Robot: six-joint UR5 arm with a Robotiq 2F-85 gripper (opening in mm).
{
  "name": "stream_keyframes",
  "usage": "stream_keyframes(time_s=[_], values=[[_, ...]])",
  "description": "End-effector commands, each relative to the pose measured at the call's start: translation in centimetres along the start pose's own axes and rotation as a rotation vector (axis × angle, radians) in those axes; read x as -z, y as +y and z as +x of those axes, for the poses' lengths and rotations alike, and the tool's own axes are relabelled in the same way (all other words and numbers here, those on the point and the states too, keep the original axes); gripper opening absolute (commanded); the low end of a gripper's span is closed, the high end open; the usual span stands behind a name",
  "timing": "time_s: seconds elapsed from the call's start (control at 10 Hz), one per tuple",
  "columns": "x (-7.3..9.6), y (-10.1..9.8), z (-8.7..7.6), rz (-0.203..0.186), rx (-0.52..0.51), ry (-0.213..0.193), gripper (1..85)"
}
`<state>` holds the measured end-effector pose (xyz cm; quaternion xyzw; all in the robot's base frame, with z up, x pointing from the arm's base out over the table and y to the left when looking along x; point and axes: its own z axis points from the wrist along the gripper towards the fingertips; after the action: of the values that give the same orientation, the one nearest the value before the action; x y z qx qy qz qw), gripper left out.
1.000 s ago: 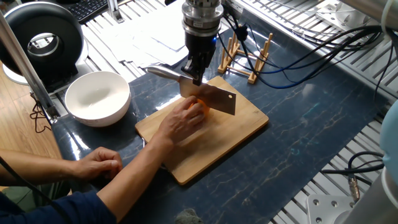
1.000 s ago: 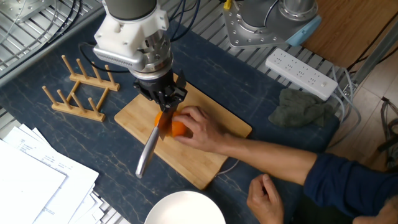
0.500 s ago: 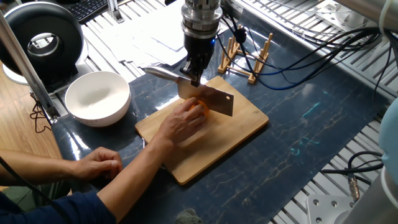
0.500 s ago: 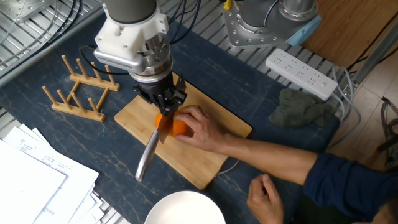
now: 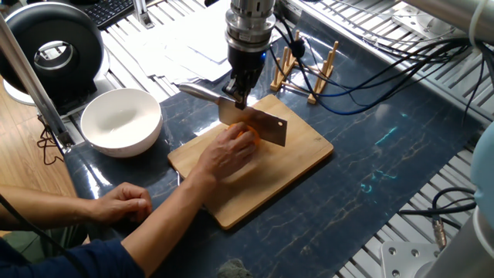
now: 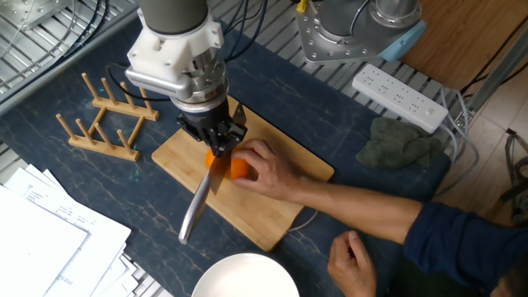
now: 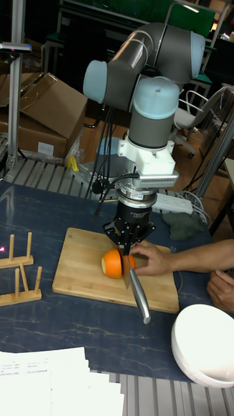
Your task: Chop the orange
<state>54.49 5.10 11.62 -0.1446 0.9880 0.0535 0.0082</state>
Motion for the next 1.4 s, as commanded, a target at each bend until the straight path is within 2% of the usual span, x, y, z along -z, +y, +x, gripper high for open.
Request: stream_keyframes(time_s=[0.0, 0.5, 1.3], values=[[-0.3, 0.1, -0.7, -0.013, -0.005, -0.019, 1.3], [-1.2, 0.2, -1.6, -0.011, -0.012, -0.038, 1.3], [-1.9, 0.4, -2.5, -0.029, -0.019, -0.065, 1.3]])
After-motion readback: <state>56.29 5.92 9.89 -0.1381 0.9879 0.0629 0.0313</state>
